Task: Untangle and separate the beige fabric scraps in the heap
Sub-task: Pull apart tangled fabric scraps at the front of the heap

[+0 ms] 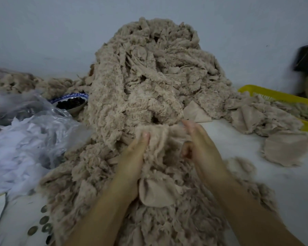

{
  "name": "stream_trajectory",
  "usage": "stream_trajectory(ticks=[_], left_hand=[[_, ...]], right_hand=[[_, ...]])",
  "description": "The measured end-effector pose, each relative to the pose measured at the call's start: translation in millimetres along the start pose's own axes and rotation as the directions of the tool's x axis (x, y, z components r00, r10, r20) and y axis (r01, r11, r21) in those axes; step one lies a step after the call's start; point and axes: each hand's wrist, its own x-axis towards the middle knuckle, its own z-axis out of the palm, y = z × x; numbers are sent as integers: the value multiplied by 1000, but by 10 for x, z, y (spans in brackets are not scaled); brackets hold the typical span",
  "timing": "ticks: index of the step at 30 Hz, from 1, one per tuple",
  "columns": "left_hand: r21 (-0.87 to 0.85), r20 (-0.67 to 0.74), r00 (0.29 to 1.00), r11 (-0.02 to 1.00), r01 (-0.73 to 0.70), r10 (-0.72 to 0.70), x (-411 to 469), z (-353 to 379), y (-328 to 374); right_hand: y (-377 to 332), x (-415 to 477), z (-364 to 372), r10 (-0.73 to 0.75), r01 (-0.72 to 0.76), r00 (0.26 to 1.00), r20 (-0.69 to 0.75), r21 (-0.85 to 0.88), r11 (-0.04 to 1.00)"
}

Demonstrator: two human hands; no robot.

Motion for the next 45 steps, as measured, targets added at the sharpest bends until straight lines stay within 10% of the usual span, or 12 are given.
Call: stream_trajectory(ticks=[6, 16, 23, 31, 40, 45], left_hand=[[343, 138, 959, 896, -281, 248, -65, 67, -76], [-237, -242, 970, 970, -54, -5, 150, -201, 71], [-424, 70, 989, 893, 151, -134, 106, -94, -16], [-414, 288, 924, 838, 356, -251, 14, -63, 62], [-444, 69, 998, 896, 32, -1, 94, -115, 15], [-332, -102, 989, 934, -131, 103, 162, -147, 22]], right_hand=[[-78, -72, 144, -110, 125, 992, 66, -311, 942], [-91, 91, -246, 8, -58, 952, -307, -153, 987], [-37, -68, 66, -208, 212, 976, 67, -511, 833], [26, -122, 260, -98, 170, 973, 209, -367, 915], [31, -191, 242, -39, 251, 897, 440, -434, 865], [-44, -96, 134, 21, -17, 999, 45, -80, 997]])
